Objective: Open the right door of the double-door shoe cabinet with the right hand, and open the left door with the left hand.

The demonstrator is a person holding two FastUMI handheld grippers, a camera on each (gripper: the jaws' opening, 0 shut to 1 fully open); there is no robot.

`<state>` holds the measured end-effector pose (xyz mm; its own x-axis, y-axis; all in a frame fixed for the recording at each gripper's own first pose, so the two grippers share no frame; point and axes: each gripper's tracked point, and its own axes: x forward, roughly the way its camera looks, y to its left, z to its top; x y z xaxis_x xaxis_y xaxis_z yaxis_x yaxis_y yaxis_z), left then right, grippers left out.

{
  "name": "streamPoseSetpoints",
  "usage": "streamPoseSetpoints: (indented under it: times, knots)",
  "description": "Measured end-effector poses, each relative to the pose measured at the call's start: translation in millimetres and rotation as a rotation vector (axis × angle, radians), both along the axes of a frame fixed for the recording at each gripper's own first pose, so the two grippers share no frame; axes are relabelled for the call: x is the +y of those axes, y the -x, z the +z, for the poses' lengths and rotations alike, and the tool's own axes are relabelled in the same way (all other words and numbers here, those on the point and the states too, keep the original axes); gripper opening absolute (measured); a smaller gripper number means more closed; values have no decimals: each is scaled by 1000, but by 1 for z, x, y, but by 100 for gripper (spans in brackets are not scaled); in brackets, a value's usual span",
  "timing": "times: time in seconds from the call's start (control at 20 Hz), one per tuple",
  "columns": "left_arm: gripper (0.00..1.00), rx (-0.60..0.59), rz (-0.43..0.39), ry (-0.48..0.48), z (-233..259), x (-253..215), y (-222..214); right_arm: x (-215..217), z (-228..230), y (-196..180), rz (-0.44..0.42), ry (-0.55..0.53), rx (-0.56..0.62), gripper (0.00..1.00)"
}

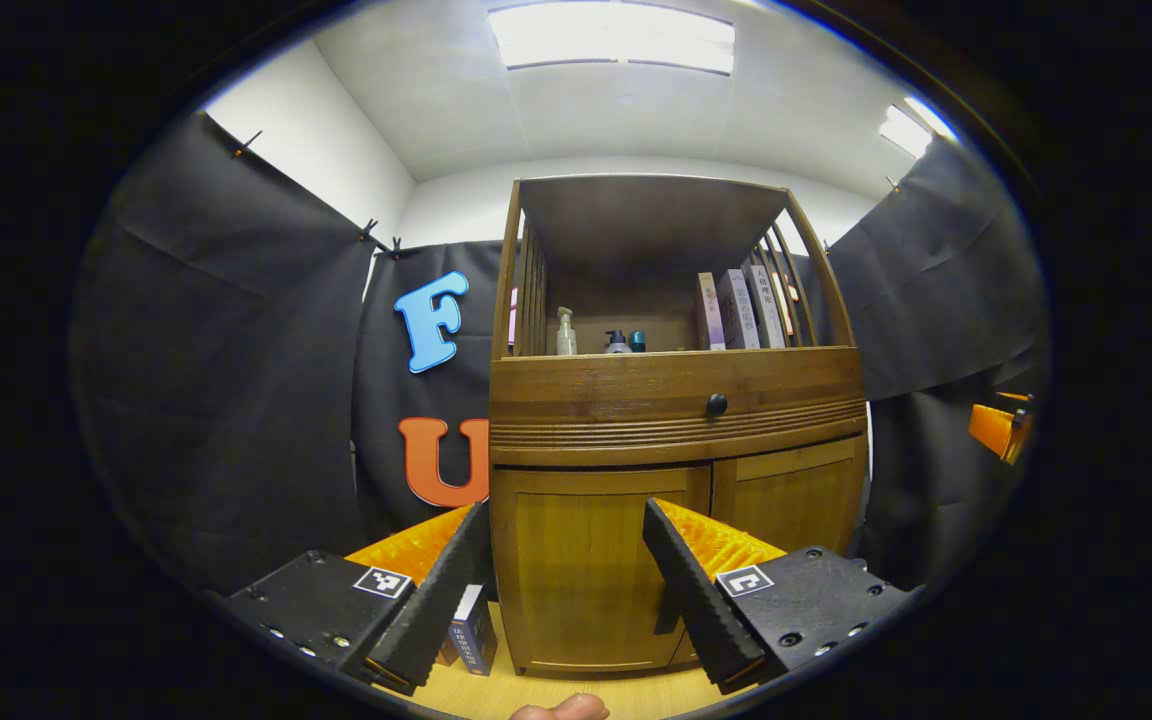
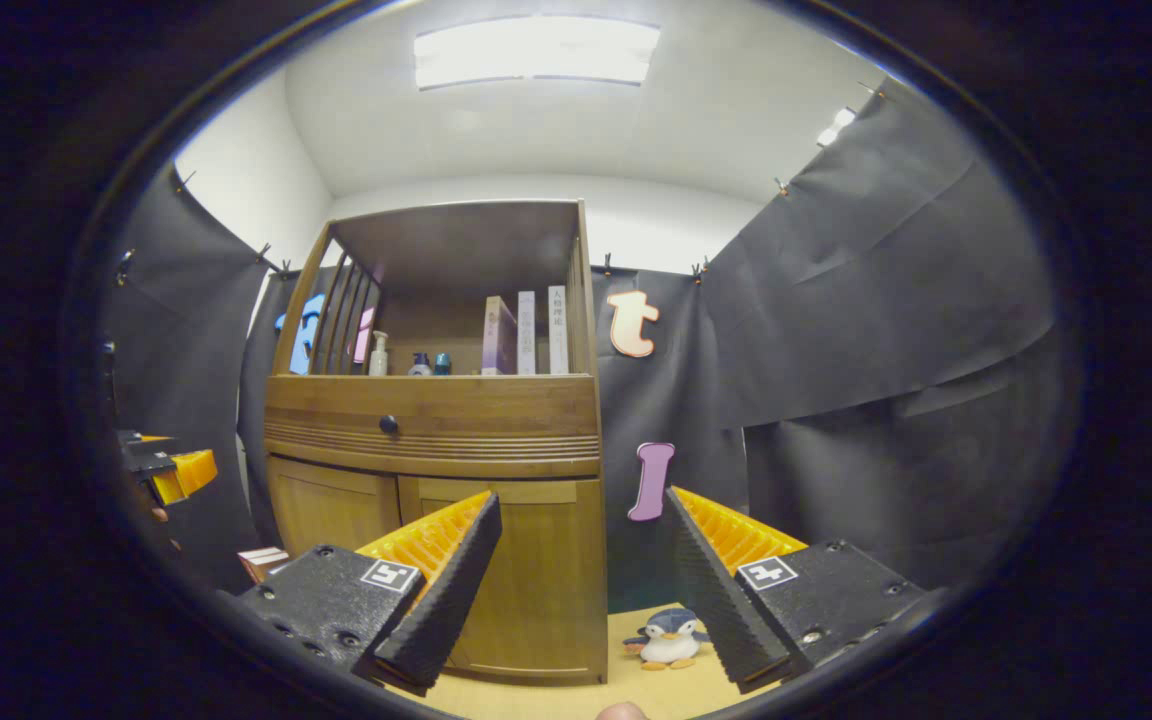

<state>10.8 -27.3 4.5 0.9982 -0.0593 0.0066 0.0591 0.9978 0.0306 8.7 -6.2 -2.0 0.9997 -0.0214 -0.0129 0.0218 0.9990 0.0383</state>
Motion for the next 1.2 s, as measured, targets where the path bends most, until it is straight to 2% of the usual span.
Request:
streamPoseSetpoints:
  times: [0.05,0.1,0.15,0.2,0.3,0.35,0.4,0.45,0.5,0.55,0.6,0.65,0.7,0.75,0.8,0.85,0.9,1.1,1.15,1.2]
  knots:
    - [100,-2,-5,1,0,3,-3,5,-1,-1,-1,12,-2,99]
    - [95,0,-8,2,-1,7,-5,10,-3,-2,-2,22,1,99]
    - [95,5,-13,-1,-4,10,-8,14,-6,-4,-5,30,9,99]
    - [100,5,-18,-4,-5,13,-11,19,-10,-3,-7,33,17,99]
    - [100,6,-36,-4,-8,15,-16,26,-14,-5,-10,31,34,99]
    - [95,10,-38,-4,-10,17,-17,30,-15,-6,-11,30,39,100]
    - [100,13,-33,-4,-12,21,-20,33,-17,-7,-11,30,41,100]
    - [95,15,-35,1,-14,22,-22,34,-19,-9,-13,32,44,100]
    - [100,17,-40,9,-16,22,-23,37,-21,-10,-11,35,48,100]
    - [100,19,-46,14,-19,22,-24,41,-24,-12,-7,37,54,100]
    - [95,22,-48,14,-22,22,-24,45,-29,-14,-2,38,61,100]
    - [100,25,-52,11,-24,22,-25,49,-33,-16,3,38,68,100]
    - [100,26,-54,7,-27,23,-25,53,-41,-19,7,38,80,100]
    - [95,30,-52,3,-29,24,-25,59,-50,-24,16,37,93,100]
    - [100,30,-47,3,-31,25,-26,64,-60,-27,26,38,108,100]
    - [95,33,-47,4,-34,26,-27,70,-69,-31,39,39,119,100]
    - [95,38,-48,7,-37,26,-28,74,-80,-36,45,38,132,100]
    - [95,56,-33,-4,-50,36,-30,104,-130,-57,110,-4,222,100]
    - [100,59,-29,-11,-51,38,-31,112,-139,-63,131,-19,237,100]
    - [100,59,-24,-18,-52,40,-32,118,-152,-69,146,-27,252,100]
